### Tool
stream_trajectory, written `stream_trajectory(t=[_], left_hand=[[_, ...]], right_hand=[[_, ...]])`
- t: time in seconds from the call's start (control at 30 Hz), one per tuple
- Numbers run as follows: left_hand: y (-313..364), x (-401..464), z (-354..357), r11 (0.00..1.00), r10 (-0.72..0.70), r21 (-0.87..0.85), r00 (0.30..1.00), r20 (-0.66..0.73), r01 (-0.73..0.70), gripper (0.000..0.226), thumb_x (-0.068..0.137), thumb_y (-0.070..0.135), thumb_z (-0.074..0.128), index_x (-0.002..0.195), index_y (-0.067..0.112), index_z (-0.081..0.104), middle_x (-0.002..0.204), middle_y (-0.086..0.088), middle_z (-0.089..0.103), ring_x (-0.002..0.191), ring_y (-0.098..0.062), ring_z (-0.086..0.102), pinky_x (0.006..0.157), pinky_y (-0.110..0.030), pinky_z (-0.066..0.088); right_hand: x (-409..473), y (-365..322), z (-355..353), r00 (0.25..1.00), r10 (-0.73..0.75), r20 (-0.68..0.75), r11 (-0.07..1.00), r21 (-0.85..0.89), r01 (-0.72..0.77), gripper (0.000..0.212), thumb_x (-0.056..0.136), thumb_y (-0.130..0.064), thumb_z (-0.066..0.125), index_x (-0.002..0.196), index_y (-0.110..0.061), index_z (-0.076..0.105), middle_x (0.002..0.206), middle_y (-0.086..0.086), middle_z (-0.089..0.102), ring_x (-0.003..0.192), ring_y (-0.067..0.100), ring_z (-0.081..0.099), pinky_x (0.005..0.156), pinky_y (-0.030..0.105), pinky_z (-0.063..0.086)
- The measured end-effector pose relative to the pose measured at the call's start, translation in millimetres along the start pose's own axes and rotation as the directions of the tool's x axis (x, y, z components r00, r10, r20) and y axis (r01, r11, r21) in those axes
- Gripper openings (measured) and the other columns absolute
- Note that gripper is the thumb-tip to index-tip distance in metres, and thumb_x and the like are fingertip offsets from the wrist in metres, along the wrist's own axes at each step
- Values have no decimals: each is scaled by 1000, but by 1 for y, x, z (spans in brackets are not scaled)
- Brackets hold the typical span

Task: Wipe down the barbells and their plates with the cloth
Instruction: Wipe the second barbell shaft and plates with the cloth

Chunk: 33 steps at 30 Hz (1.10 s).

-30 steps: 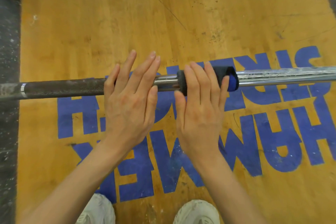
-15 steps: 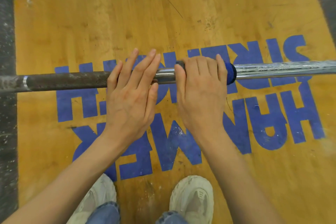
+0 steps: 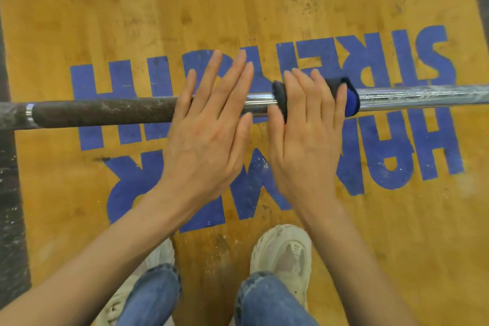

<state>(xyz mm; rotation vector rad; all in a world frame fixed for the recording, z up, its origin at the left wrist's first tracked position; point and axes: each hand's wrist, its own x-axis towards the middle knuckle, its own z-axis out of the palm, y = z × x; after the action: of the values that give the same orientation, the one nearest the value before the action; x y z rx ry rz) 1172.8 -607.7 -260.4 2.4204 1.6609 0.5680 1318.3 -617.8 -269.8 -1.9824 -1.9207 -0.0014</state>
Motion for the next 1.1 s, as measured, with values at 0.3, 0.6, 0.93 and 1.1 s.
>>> stream_trajectory(t=[0.3, 0.6, 0.93, 1.1], left_hand=[[8, -5, 7, 992, 83, 93, 996, 41, -87, 55, 107, 29, 23, 156, 4, 32, 164, -9, 28, 153, -27, 21, 124, -42, 13], [9, -15, 7, 993, 108, 42, 994, 17, -108, 55, 106, 30, 28, 155, 4, 32, 163, -9, 30, 153, -28, 22, 124, -42, 14], [13, -12, 7, 995, 93, 41, 996, 0, -93, 54, 107, 32, 29, 154, 6, 35, 163, -6, 31, 153, -27, 21, 123, -41, 12], [23, -7, 11, 983, 171, 58, 984, 47, -173, 58, 105, 32, 31, 154, 2, 34, 162, -11, 31, 151, -27, 26, 122, -41, 17]], right_hand=[[-34, 3, -2, 998, 28, -54, 999, 20, -27, 44, 109, -30, 31, 137, -9, 57, 142, 6, 56, 141, 27, 42, 125, 45, 12], [-21, 2, -14, 996, 78, 31, 997, 25, -79, 38, 108, -29, 30, 115, -15, 65, 114, 2, 65, 118, 27, 55, 114, 42, 29], [-22, 20, -20, 989, -117, 90, 993, 43, 114, 53, 110, -36, 23, 148, -10, 48, 153, 4, 47, 148, 25, 34, 126, 42, 6], [-18, 36, -6, 977, -211, -18, 975, 68, 211, 49, 110, -32, 26, 142, -7, 55, 147, 7, 54, 143, 26, 41, 126, 39, 7]])
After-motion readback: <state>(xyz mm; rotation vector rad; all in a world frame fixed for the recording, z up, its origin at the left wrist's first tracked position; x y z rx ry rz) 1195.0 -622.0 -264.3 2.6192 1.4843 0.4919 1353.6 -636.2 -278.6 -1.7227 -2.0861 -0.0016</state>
